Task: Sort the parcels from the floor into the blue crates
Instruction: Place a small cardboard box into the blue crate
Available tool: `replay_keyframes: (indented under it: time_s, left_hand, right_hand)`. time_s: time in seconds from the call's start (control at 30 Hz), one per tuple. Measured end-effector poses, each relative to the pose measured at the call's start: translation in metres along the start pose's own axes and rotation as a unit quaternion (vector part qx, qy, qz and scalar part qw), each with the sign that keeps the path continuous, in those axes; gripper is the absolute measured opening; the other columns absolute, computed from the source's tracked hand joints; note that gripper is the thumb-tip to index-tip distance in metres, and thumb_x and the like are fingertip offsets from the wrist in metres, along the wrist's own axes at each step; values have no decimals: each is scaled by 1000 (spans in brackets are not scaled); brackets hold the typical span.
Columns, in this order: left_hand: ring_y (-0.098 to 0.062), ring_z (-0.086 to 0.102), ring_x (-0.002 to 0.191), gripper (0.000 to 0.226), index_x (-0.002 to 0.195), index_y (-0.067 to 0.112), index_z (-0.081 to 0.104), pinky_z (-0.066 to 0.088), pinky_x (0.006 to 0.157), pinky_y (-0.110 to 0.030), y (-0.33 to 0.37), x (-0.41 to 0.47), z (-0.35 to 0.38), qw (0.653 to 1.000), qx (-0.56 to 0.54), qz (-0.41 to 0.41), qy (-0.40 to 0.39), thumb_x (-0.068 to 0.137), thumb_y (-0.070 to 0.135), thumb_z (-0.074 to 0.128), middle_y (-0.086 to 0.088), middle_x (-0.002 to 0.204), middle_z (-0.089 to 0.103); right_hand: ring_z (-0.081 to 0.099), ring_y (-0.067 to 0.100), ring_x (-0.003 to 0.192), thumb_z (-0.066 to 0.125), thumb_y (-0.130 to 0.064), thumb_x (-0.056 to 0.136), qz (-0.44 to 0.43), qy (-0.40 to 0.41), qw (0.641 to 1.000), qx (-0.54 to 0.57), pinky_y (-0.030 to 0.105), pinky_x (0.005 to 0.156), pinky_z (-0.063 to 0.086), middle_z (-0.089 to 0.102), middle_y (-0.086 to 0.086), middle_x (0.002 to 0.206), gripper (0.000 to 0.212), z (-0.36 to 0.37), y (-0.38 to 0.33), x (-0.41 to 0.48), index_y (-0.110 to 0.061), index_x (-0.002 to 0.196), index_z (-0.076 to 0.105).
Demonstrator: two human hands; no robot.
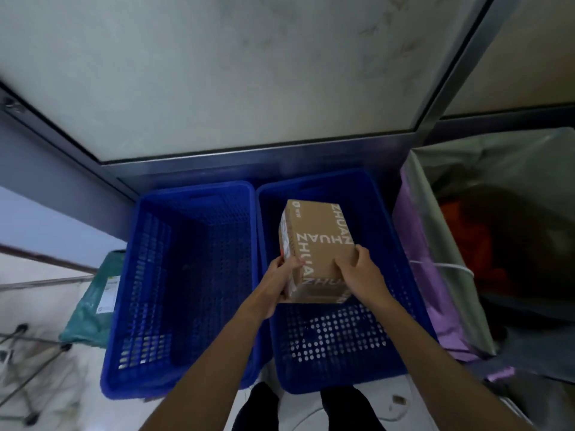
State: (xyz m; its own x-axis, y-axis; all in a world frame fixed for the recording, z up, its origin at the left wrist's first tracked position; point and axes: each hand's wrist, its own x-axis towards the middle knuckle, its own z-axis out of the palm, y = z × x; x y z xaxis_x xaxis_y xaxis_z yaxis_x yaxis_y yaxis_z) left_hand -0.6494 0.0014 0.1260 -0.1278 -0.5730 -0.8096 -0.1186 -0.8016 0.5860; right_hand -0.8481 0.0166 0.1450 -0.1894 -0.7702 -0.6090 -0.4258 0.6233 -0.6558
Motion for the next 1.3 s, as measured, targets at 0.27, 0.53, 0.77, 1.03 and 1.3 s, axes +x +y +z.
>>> replay_keyframes:
  time_s: [0.27, 0.53, 0.77, 1.03, 1.3]
  left_hand:
    - [-24, 59, 111, 70, 137, 31, 51, 49, 102, -52, -34, 30, 38, 997, -52, -40, 50, 75, 62, 65, 0, 118, 63]
    - [-29, 54, 93, 36, 103, 18, 58, 50, 88, -45, -54, 56, 40, 992, -108, -54, 44, 82, 48, 61, -9, 99, 57]
    - [-26, 57, 112, 23, 111, 24, 60, 48, 97, -44, -54, 93, 40, 987, -122, -46, 90, 93, 34, 51, -5, 129, 59]
    - [-14, 59, 101, 33, 128, 22, 53, 51, 82, -34, -51, 127, 31, 991, -91, -17, 100, 96, 22, 45, 3, 116, 61]
    - [-15, 64, 105, 56, 135, 27, 52, 54, 83, -33, -48, 177, 14, 993, -44, 5, 108, 83, 6, 44, 4, 117, 67]
  right_hand:
    - [55, 16, 109, 54, -42, 100, 20, -108, 993, 35, 32, 88, 44, 51, -8, 124, 55, -17, 37, 46, -24, 149, 36]
    - [56, 15, 108, 51, -30, 104, 23, -130, 990, 51, 29, 87, 45, 54, -5, 131, 51, -4, 44, 81, -26, 152, 34]
    - [54, 17, 115, 52, -27, 102, 36, -171, 984, 21, 31, 92, 43, 50, -3, 144, 59, 18, 52, 119, -34, 155, 26]
    - [53, 16, 107, 53, -32, 103, 34, -180, 983, 8, 32, 90, 42, 48, -2, 146, 63, 36, 61, 159, -33, 158, 22]
    - [56, 14, 106, 50, -31, 104, 36, -198, 980, 0, 30, 92, 44, 53, -5, 137, 62, 56, 63, 194, -32, 158, 20]
